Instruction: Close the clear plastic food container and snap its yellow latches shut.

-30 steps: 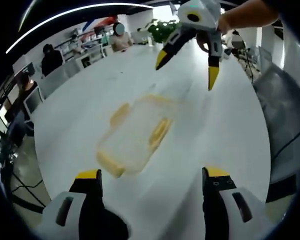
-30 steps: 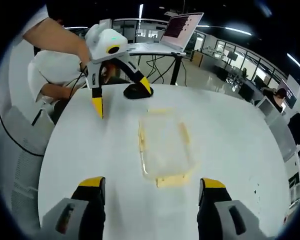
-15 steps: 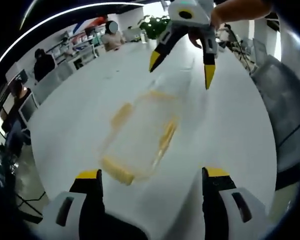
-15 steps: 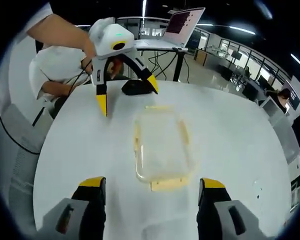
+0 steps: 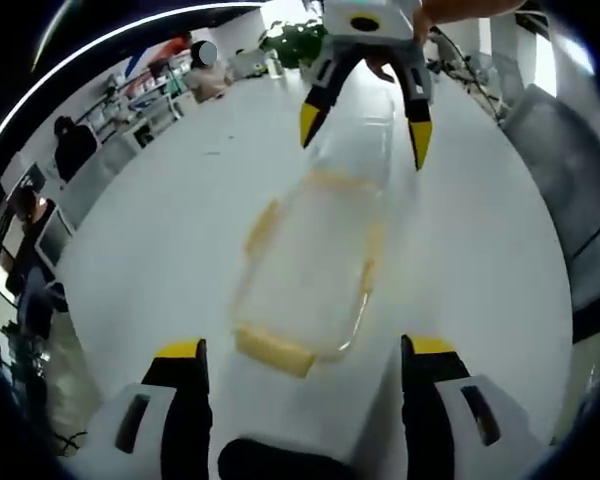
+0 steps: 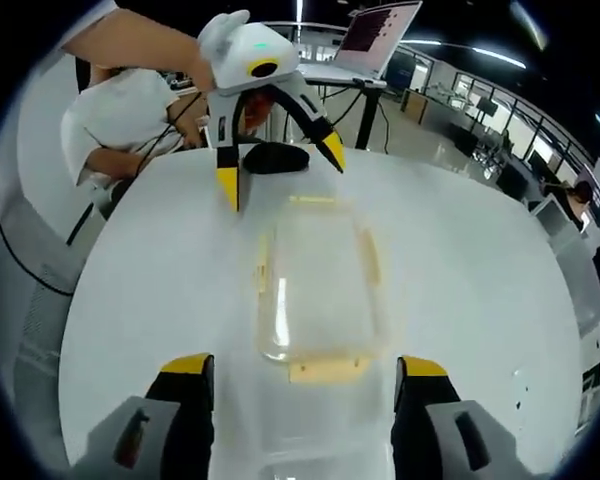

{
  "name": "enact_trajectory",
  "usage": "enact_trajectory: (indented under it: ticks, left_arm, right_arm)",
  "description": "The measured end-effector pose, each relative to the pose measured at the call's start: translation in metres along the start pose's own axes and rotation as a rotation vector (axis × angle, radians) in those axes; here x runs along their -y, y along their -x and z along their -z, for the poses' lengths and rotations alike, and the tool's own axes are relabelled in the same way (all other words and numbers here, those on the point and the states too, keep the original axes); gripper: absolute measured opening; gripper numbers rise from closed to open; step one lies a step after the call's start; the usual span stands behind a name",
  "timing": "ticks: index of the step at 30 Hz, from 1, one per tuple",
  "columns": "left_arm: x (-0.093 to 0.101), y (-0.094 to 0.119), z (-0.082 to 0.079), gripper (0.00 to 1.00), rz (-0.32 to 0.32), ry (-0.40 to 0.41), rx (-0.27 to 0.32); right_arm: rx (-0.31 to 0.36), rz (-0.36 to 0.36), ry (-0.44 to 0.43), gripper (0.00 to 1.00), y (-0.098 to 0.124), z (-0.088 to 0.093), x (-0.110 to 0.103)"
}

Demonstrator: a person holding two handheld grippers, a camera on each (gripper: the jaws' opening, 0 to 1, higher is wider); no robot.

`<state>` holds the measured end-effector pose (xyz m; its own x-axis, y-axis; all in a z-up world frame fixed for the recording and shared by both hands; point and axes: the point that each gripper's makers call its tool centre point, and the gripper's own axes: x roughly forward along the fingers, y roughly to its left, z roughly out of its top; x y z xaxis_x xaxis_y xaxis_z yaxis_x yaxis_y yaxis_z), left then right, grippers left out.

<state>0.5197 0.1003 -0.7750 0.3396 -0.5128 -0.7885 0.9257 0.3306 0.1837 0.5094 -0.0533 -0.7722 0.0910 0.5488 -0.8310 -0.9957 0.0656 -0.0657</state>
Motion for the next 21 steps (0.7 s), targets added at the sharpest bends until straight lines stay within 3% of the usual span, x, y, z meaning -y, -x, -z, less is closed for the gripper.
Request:
enact_trajectory:
  ticks: [3, 5, 11, 21]
  left_arm:
    - [-0.002, -0.001, 0.003, 0.75, 0.01, -0.066, -0.022]
    - [-0.008, -0.003, 0.004, 0.74, -0.005, -0.06, -0.029]
    - [-0.004, -0.006, 0.007, 0.72, 0.06, -0.069, -0.039]
    - [-0.01, -0.011, 0.016, 0.72, 0.098, -0.1, -0.077]
  right_arm:
    - [-0.01, -0.007, 0.002, 0.73, -0.002, 0.002, 0.0]
    - [-0.021, -0.012, 0.003, 0.73, -0.004, 0.005, 0.001]
    - [-0.031, -0.012, 0.029, 0.68, -0.008, 0.002, 0.004]
    - [-0.068, -0.019, 0.011, 0.68, -0.015, 0.01, 0.011]
